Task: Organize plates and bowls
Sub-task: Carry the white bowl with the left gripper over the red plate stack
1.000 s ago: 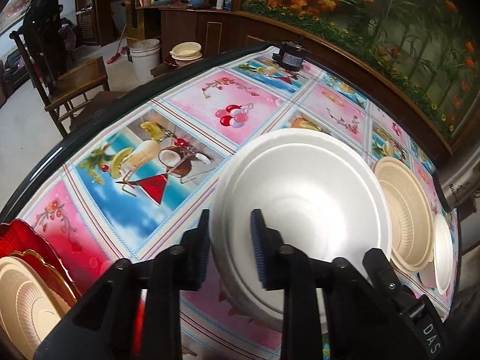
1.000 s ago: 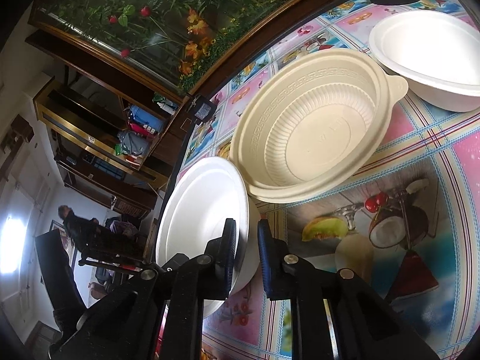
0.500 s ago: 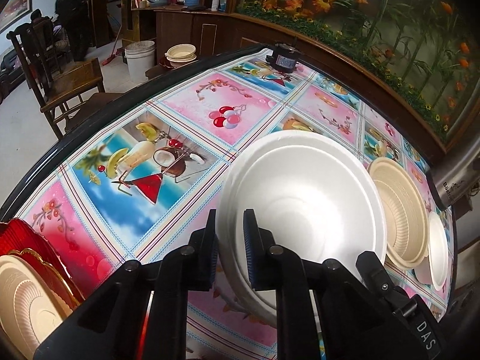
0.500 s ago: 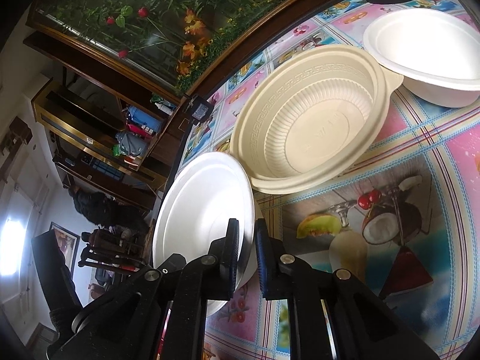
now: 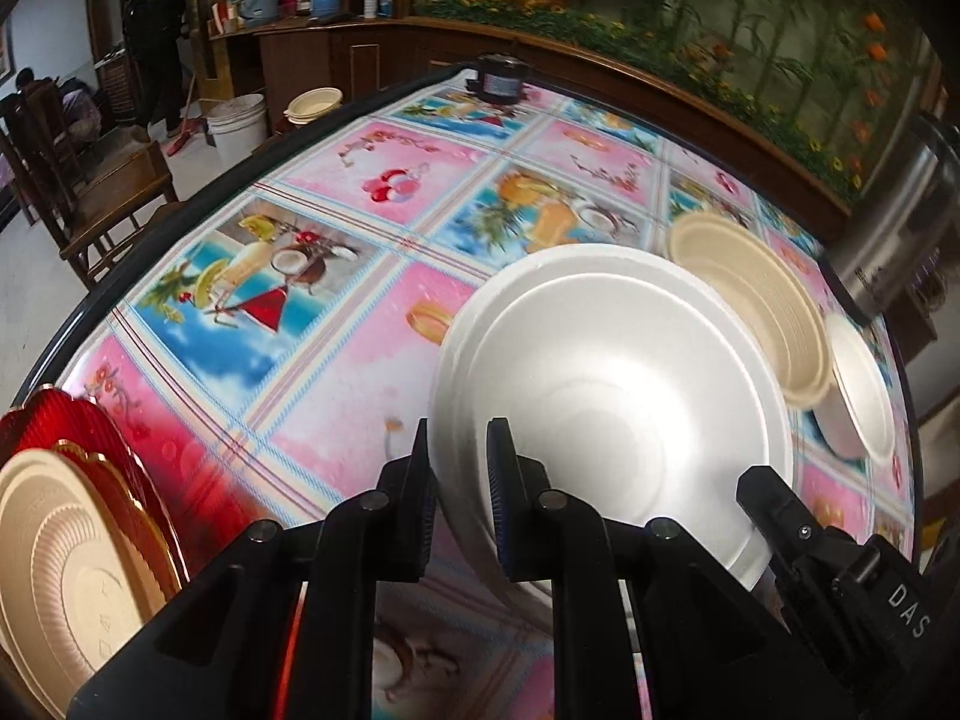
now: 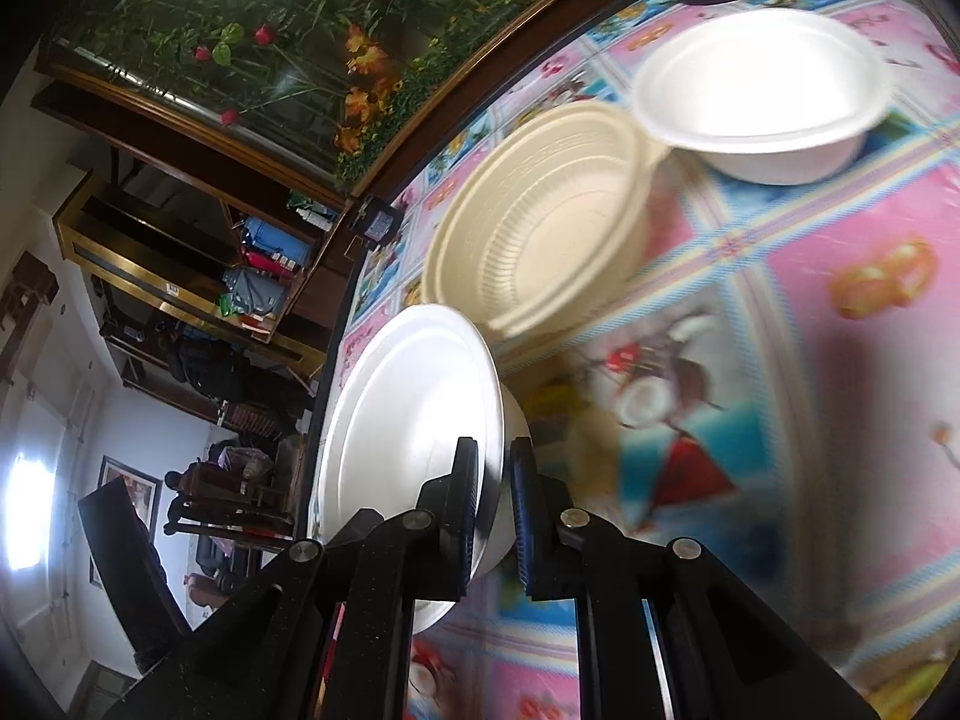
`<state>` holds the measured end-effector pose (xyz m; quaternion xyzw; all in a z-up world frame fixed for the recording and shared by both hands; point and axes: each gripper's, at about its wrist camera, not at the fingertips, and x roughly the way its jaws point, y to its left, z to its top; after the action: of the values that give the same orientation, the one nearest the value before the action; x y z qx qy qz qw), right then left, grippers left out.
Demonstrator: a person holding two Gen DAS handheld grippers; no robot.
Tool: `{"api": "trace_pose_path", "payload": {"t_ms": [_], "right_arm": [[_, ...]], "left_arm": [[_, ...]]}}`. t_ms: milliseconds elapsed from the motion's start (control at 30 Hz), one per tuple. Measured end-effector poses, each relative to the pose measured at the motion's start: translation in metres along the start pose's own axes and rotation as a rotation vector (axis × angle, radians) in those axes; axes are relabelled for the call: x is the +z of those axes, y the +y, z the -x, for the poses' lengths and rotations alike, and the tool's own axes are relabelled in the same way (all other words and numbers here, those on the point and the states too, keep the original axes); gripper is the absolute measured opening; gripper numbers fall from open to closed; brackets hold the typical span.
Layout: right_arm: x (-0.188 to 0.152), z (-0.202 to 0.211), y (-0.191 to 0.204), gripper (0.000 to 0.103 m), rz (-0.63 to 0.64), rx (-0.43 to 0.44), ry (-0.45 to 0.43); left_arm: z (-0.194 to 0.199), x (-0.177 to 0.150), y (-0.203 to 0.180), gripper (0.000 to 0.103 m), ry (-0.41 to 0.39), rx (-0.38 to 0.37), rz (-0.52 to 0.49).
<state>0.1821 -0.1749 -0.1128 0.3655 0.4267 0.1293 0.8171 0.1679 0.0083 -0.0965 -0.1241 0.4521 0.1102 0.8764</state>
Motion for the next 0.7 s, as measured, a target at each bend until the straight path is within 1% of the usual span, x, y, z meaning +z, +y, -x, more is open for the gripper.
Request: {"api": "trace_pose_path", "payload": {"t_ms": [67,200,433,600,700], "right_arm": [[-0.005,0.011,-0.008,0.011,-0.01,-0.009,-0.006],[-0.014,0.039,-0.025,0.011,-0.037,-0.016,-0.029],[-0.03,0.083,-0.038,0.011,-0.04,-0.041,-0.082],[-0.044,0.107,-0.047,0.011,-0.03,-0.077,-0.11],[-0.05,0.12,-0.055,0.011,-0.039,-0.081,-0.114]], "left_arm": [[0.005,-0.008,-0.006,0.013,0.003,-0.009,-0.025],[0.023,-0.026,-0.023,0.013,-0.014,-0.021,-0.102],[0.043,-0.051,-0.041,0.013,-0.025,-0.049,-0.195],[0.049,-0.068,-0.05,0.014,-0.006,-0.076,-0.255],[0.055,-0.076,-0.053,0.014,-0.002,-0.093,-0.284]]}}
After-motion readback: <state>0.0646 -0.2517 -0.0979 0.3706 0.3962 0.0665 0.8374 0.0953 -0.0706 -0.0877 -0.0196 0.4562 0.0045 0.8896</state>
